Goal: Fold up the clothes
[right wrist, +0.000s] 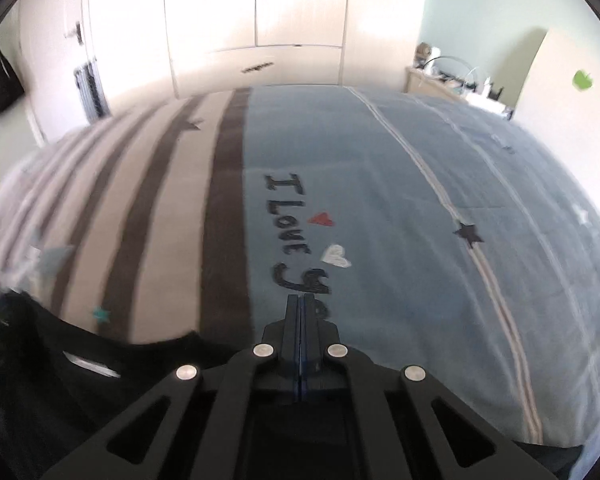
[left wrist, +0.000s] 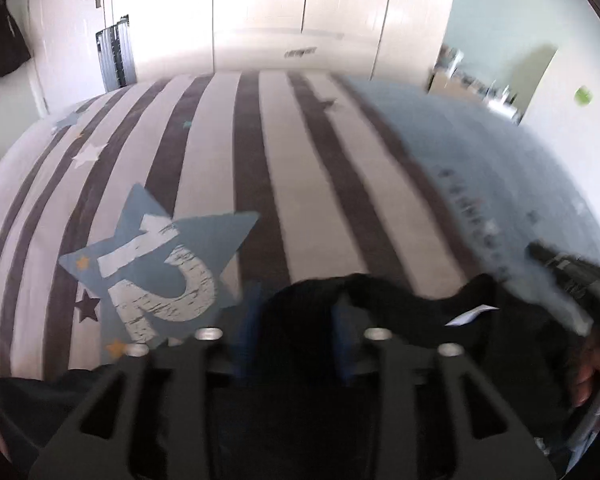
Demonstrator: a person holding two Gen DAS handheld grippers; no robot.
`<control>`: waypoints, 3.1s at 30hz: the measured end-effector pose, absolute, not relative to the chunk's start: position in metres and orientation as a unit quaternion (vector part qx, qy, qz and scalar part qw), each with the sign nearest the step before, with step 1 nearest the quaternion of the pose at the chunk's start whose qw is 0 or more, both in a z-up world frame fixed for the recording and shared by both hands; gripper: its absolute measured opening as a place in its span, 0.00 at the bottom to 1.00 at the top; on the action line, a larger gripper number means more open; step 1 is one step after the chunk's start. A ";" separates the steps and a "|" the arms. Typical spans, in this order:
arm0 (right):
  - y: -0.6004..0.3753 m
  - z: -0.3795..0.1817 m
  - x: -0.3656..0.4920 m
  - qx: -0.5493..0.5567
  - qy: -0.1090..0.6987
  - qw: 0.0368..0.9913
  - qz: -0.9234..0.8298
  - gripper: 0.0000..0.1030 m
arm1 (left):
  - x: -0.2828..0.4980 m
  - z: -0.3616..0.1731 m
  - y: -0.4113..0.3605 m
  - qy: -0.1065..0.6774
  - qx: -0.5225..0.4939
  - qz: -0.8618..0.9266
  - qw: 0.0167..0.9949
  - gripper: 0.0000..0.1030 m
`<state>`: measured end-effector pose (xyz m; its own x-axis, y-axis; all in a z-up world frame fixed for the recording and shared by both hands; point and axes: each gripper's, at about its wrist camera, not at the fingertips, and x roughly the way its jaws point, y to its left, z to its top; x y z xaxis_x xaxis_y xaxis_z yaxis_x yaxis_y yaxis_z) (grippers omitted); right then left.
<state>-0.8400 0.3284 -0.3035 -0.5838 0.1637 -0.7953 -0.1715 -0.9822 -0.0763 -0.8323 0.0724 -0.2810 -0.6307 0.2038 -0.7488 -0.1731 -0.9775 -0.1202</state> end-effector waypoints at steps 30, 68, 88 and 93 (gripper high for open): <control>0.417 -0.342 -0.756 -0.484 -0.099 0.155 0.856 0.00 | -0.801 -0.329 -0.017 0.110 -0.451 0.886 0.001 0.09; 0.506 -0.307 -0.711 -0.491 -0.118 0.132 0.853 0.01 | -0.717 -0.308 -0.069 -0.017 -0.441 0.897 -0.013 0.59; 0.570 -0.319 -0.635 -0.493 0.002 0.211 0.844 0.50 | -0.677 -0.319 -0.073 -0.015 -0.457 0.889 -0.017 0.59; 0.587 -0.332 -0.635 -0.504 0.033 0.199 0.840 0.49 | -0.668 -0.320 -0.075 -0.017 -0.461 0.887 -0.020 0.59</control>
<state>-0.6349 0.5870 -0.3324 -0.4129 0.3016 -0.8594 -0.3679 -0.9184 -0.1455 -0.6680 -0.0752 -0.3199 -0.5743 -0.0188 -0.8184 0.0505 -0.9986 -0.0125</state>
